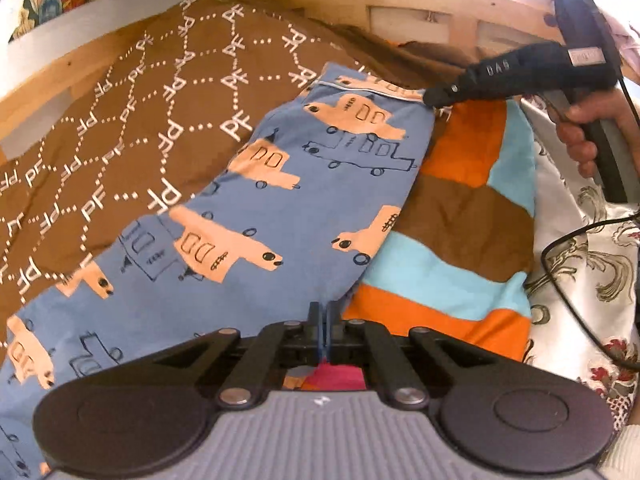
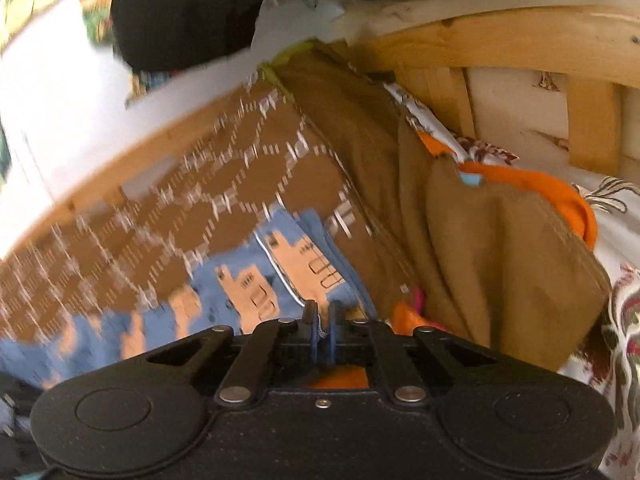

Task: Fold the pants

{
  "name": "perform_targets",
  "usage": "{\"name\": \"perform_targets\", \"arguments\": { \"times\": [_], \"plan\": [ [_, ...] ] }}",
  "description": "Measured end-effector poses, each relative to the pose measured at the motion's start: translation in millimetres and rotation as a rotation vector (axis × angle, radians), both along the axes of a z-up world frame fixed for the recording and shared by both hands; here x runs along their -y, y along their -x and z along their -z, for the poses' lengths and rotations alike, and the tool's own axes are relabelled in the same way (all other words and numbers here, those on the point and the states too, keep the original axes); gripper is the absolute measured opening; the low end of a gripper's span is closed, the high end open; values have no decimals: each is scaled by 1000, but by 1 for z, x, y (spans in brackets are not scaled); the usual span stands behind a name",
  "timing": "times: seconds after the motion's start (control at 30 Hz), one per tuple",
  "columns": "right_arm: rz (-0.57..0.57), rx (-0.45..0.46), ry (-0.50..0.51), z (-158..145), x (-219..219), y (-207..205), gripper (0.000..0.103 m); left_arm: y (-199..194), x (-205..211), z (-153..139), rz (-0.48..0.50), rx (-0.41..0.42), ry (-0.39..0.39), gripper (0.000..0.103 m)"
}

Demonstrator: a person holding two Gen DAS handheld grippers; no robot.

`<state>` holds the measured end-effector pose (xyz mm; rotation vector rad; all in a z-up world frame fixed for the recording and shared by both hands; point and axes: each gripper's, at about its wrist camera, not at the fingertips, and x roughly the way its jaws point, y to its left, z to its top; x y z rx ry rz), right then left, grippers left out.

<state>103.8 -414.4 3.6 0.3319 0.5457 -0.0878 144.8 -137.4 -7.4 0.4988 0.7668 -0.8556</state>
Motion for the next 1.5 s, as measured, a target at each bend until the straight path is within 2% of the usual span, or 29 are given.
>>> {"name": "perform_targets", "arguments": {
  "times": [0.13, 0.17, 0.23, 0.27, 0.3, 0.33, 0.4, 0.53, 0.6, 0.77, 0.83, 0.9, 1.03, 1.13, 1.27, 1.37, 1.43, 1.47, 1.5],
  "plan": [
    [-11, -27, 101, 6, -15, -3, 6, -5, 7, 10, 18, -7, -37, 3],
    [-19, -40, 131, 6, -18, -4, 7, -7, 7, 9, 18, -13, -35, 9],
    [-27, -35, 185, 5, -23, -3, 21, -9, 2, 5, 6, -39, -7, 25],
    [-44, -14, 218, 3, -25, -2, 26, -11, -1, 1, -8, -47, 15, 44],
    [-58, 6, 256, 0, -27, -1, 34, -10, -4, -4, -16, -42, 41, 48],
    [-69, 30, 297, -3, -29, -1, 37, -13, -5, -10, -15, -37, 63, 48],
    [-85, 65, 334, -6, -30, -8, 37, -26, 4, -25, 15, -26, 71, 48],
    [-70, 47, 289, -2, -17, -23, 31, -65, 57, -60, 92, 84, 48, 48],
    [-78, 47, 279, -1, -13, -20, 31, -86, 90, -67, 129, 88, 67, 48],
    [-122, 34, 267, 7, -6, -13, 30, -125, 160, -56, 183, 84, 86, 48],
    [-133, 38, 264, 9, -6, -13, 28, -131, 175, -45, 198, 78, 78, 48],
    [-139, 41, 264, 9, -7, -13, 23, -133, 187, -36, 224, 59, 61, 14],
    [-148, 38, 272, 8, -7, -11, 13, -120, 190, -35, 265, 116, 56, 11],
    [-135, 35, 249, 3, -6, -8, 11, -118, 192, -40, 278, 128, 91, 10],
    [-129, 26, 292, 4, -10, -6, 10, -116, 210, -30, 302, 193, 45, 11],
    [-126, 7, 331, 9, -11, -9, 13, -113, 216, -19, 300, 244, 13, 22],
    [-124, 28, 362, 10, -13, -7, 17, -111, 208, -22, 276, 255, 34, 38],
    [-125, 47, 390, 9, -16, -6, 19, -110, 199, -26, 246, 254, 66, 50],
    [-127, 63, 413, 8, -19, -5, 22, -109, 188, -30, 216, 255, 97, 57]
  ]
}}
